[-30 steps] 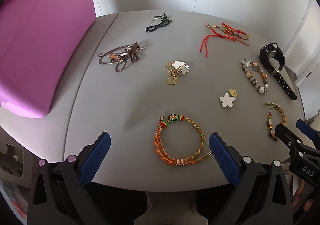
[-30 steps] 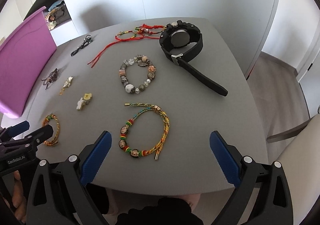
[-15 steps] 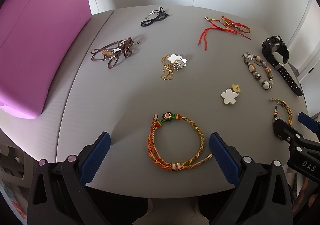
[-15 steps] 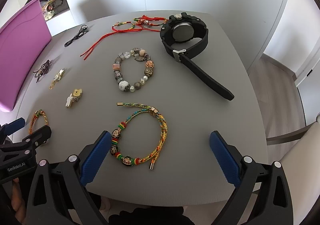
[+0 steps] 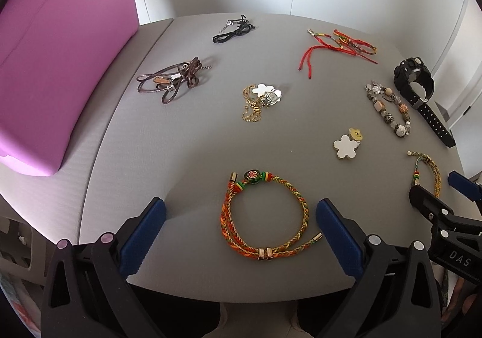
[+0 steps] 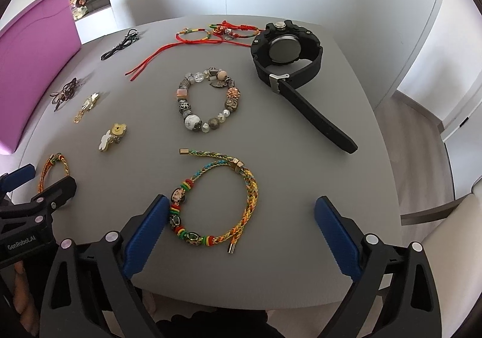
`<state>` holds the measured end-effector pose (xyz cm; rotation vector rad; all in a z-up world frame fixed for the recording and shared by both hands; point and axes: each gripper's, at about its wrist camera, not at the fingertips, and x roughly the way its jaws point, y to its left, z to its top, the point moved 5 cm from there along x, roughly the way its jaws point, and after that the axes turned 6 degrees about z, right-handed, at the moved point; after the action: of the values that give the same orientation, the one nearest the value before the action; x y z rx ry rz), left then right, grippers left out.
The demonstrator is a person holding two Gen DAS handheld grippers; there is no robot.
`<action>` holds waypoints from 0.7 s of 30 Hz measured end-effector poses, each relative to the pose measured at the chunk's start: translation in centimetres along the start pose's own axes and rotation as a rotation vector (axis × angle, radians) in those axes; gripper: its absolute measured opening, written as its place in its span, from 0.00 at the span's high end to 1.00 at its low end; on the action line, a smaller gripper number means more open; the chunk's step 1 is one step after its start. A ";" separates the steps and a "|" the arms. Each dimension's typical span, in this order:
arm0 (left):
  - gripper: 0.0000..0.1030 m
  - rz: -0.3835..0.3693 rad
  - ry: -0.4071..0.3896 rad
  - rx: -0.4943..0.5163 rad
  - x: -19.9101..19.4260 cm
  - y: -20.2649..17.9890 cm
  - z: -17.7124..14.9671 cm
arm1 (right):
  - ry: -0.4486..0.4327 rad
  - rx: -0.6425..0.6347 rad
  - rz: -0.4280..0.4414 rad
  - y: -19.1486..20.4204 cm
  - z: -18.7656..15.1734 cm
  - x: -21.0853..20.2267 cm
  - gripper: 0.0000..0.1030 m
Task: Organize jewelry
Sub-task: 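Grasp orange-gold braided bracelet with left tool while right tool grasps rainbow braided bracelet, then carry both bracelets over the pink tub and open both tools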
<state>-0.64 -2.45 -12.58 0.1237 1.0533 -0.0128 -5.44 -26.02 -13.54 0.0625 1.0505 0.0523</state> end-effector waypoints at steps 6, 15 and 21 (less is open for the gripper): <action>0.28 -0.010 -0.019 0.003 -0.7 -0.3 0.0 | -0.017 -0.051 0.025 1.4 0.0 -0.4 0.40; 0.95 -0.099 -0.025 -0.020 -1.5 0.1 0.1 | -0.019 -0.055 0.056 2.8 0.4 -0.6 0.89; 0.95 -0.152 -0.031 -0.041 -2.2 0.6 0.2 | -0.018 0.018 0.129 2.3 0.7 -0.9 0.92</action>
<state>-1.52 -2.02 -10.57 0.0060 1.0293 -0.1304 -5.34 -23.83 -12.26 0.1464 1.0277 0.1589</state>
